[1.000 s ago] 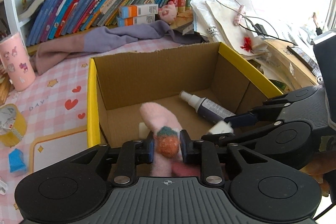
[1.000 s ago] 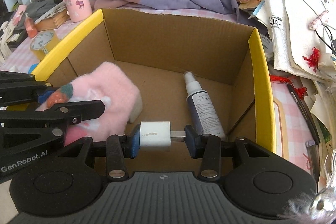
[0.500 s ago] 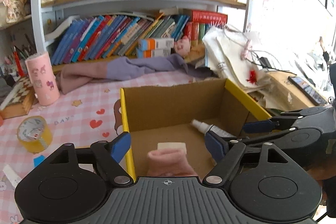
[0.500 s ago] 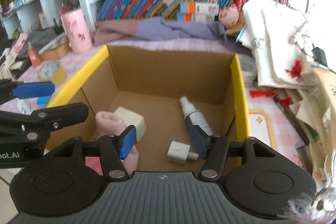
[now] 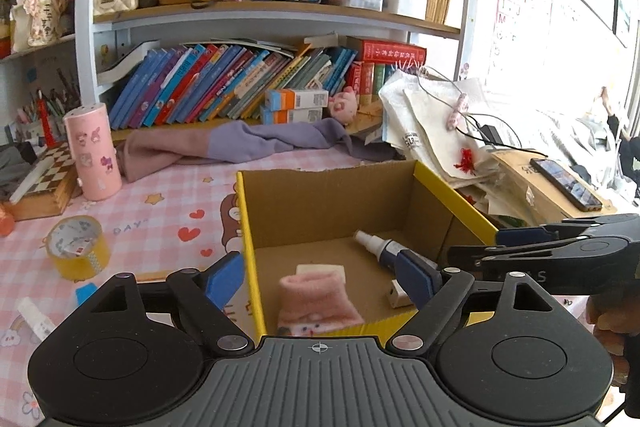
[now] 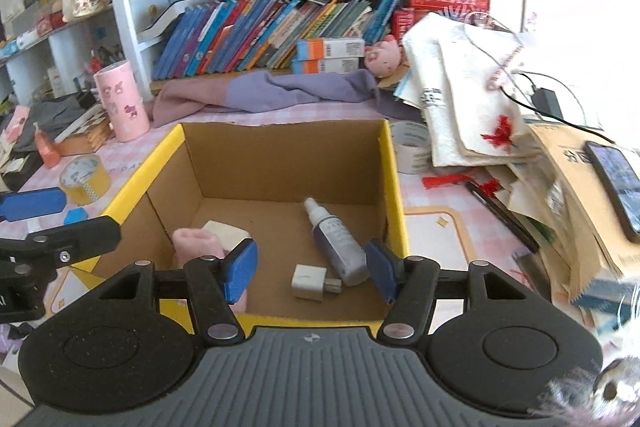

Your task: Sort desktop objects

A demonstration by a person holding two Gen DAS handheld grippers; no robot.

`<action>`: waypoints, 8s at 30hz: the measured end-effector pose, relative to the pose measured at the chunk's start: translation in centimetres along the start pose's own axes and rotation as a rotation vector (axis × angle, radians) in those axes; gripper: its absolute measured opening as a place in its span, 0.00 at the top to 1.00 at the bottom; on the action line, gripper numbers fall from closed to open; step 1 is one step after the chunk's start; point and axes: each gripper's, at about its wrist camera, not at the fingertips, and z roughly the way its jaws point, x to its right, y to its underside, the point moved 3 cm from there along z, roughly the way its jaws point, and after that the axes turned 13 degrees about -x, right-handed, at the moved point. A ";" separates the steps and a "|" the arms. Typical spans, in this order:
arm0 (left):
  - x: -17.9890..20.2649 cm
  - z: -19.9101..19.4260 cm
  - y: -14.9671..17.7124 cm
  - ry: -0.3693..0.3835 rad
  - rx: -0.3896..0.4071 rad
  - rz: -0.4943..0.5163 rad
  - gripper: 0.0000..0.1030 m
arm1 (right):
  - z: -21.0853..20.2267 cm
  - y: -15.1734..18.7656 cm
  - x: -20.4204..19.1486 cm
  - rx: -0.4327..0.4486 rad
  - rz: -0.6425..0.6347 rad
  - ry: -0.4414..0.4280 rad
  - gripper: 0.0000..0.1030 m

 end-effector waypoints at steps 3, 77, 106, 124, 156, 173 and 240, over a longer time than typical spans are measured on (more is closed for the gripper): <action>-0.3 -0.6 0.7 0.005 -0.005 -0.002 0.17 | -0.7 0.9 0.0 0.011 0.025 0.016 0.43; -18.1 -11.0 14.5 -0.156 -0.138 -0.081 0.11 | -1.8 12.1 -26.6 -0.164 -0.153 -0.097 0.37; -24.2 -5.1 9.5 -0.221 -0.141 -0.230 0.11 | 5.0 3.8 -29.0 -0.111 -0.276 -0.125 0.38; -27.5 3.0 4.6 -0.242 -0.231 -0.299 0.12 | 12.5 -1.9 -29.5 -0.181 -0.305 -0.198 0.38; -32.9 3.9 6.0 -0.281 -0.353 -0.518 0.47 | 20.9 -4.9 -34.2 -0.266 -0.435 -0.265 0.45; -30.4 2.7 4.4 -0.195 -0.268 -0.469 0.47 | 17.6 -6.0 -31.4 -0.173 -0.366 -0.231 0.63; -22.6 -13.5 13.8 0.119 -0.171 -0.278 0.47 | -2.2 9.6 -30.4 -0.116 -0.135 -0.126 0.64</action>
